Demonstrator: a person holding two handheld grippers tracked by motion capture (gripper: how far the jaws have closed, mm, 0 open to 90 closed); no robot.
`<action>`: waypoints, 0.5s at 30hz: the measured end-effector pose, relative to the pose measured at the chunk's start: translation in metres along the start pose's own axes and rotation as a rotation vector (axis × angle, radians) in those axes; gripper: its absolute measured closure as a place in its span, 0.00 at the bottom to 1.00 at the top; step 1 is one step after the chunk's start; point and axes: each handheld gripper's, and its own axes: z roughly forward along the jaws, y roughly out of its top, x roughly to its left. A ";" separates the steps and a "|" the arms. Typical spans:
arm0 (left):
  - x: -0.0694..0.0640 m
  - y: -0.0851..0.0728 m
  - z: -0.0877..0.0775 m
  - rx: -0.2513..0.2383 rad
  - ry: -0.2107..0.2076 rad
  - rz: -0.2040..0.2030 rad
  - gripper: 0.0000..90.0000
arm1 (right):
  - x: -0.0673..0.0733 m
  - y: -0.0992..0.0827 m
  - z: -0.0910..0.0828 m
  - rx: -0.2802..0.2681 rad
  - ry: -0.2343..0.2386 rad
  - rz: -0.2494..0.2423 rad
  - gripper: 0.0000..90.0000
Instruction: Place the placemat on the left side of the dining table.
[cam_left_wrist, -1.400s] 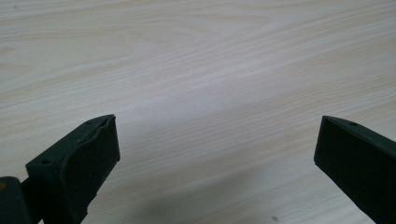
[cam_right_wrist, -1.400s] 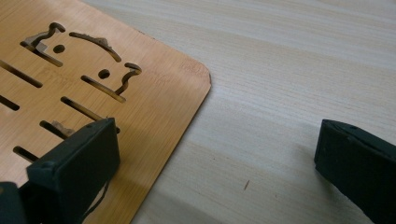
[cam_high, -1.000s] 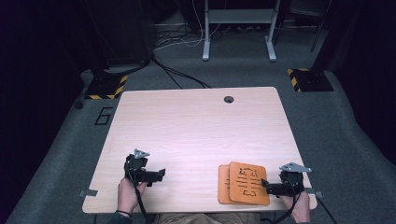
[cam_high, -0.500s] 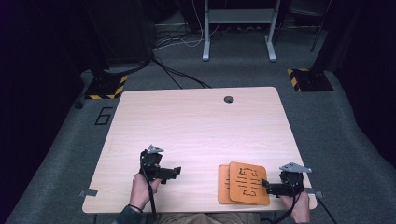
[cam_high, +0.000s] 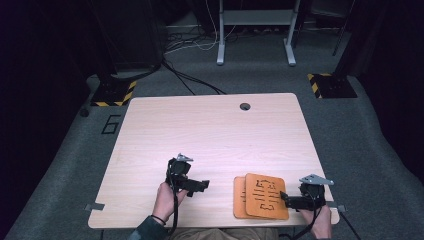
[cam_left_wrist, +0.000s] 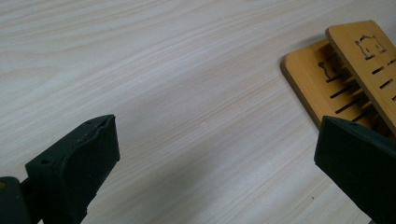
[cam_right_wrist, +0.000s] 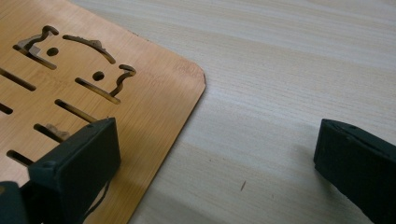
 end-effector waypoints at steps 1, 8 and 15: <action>-0.003 0.001 0.002 0.004 -0.006 0.005 0.00 | 0.000 0.000 0.000 0.000 0.000 0.000 0.00; -0.020 0.008 0.013 0.029 -0.032 0.052 0.00 | 0.000 0.000 0.000 -0.001 0.000 0.001 0.00; -0.030 0.013 0.025 0.073 -0.085 0.076 0.00 | 0.000 0.000 0.000 -0.002 -0.002 0.005 0.00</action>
